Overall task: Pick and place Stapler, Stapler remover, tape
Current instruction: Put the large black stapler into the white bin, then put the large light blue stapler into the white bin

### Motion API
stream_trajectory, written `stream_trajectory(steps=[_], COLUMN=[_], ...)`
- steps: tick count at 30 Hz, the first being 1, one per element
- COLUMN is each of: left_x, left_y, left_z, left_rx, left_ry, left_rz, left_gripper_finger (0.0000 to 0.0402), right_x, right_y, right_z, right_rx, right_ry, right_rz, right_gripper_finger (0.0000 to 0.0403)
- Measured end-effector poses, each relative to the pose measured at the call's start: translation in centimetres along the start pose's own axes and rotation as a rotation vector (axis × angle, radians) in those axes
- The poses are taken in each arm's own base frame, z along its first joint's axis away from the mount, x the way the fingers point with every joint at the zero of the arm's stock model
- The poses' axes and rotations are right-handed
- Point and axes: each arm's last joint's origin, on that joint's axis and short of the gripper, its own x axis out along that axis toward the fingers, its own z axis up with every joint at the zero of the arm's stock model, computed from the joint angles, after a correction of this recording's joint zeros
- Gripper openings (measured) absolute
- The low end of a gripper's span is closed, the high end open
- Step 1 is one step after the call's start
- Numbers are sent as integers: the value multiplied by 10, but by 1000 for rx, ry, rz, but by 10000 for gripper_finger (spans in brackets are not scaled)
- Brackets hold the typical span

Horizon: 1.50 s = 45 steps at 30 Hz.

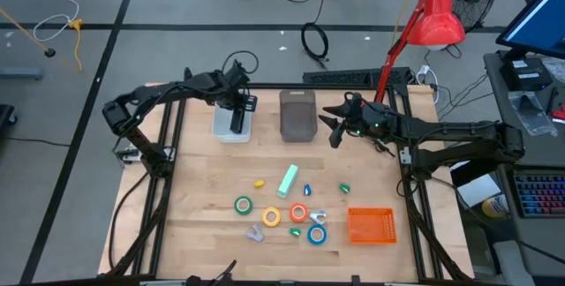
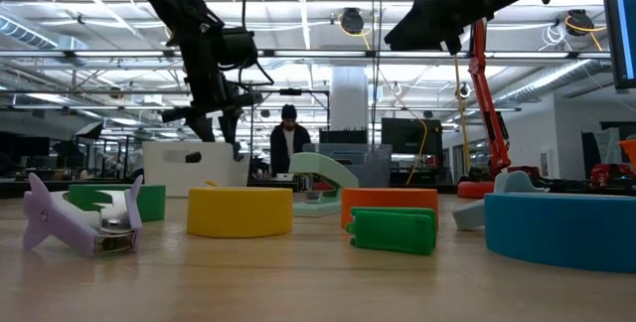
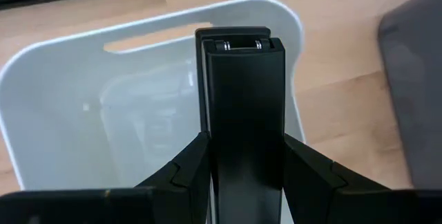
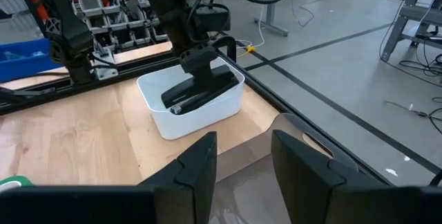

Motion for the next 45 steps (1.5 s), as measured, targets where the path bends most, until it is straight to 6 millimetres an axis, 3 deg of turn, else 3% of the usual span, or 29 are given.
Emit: stream_trajectory(steps=[11,20,27,40,45], left_x=[0,21,21,21,1], left_y=[0,-1,-2,-4,0], left_z=[-1,-1,-1,3,8], left_rx=[7,6,15,5,-10], left_ry=[10,50,55,18,8], left_rz=[3,15,5,-27,-115], left_gripper_finger=[141,141,141,255,273], right_x=[0,0,0,0,0], right_y=[0,0,0,0,0], right_z=[0,0,0,0,0], right_rx=[0,4,4,8,8], right_ry=[0,0,0,0,-1], right_rz=[1,2,2,2,3], right_gripper_finger=[130,130,130,130,130])
